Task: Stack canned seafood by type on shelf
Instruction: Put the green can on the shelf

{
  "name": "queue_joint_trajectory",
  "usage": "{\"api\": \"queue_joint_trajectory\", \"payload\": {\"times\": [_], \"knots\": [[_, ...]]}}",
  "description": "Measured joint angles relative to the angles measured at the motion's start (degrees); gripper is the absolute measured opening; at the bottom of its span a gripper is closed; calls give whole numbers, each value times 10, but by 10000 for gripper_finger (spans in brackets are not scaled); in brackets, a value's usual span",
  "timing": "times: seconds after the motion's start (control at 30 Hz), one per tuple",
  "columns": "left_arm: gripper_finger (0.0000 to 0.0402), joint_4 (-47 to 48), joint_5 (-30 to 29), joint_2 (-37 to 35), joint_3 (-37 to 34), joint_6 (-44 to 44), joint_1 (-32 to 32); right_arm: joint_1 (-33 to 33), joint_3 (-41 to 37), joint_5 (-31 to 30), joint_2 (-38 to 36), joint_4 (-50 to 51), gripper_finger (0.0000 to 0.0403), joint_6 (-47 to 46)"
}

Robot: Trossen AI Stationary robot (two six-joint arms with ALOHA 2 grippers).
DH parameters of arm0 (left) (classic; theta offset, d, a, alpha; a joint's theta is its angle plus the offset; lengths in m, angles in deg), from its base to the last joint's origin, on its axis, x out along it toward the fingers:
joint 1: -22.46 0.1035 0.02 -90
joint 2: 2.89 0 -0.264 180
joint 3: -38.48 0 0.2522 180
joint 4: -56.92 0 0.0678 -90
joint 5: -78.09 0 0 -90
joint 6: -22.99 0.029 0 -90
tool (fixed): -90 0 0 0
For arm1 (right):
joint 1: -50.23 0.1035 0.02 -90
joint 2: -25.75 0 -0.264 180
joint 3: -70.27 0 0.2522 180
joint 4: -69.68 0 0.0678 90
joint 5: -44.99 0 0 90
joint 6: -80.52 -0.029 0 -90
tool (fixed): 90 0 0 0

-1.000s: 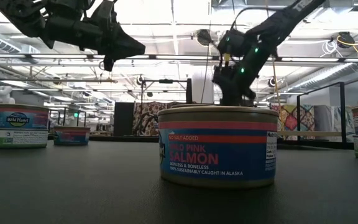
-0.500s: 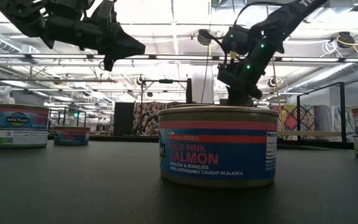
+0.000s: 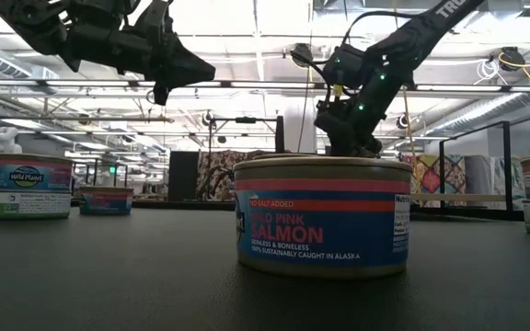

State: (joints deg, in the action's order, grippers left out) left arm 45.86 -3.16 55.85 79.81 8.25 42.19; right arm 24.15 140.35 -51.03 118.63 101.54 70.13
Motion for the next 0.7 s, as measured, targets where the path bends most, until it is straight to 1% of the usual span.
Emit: {"api": "queue_joint_trajectory", "payload": {"times": [0.2,0.7], "knots": [[63,0,0,0,0,0,0,6,0,13,0,2,0,-7],[63,-1,0,0,0,0,0,6,0,15,1,-1,0,-7]]}}
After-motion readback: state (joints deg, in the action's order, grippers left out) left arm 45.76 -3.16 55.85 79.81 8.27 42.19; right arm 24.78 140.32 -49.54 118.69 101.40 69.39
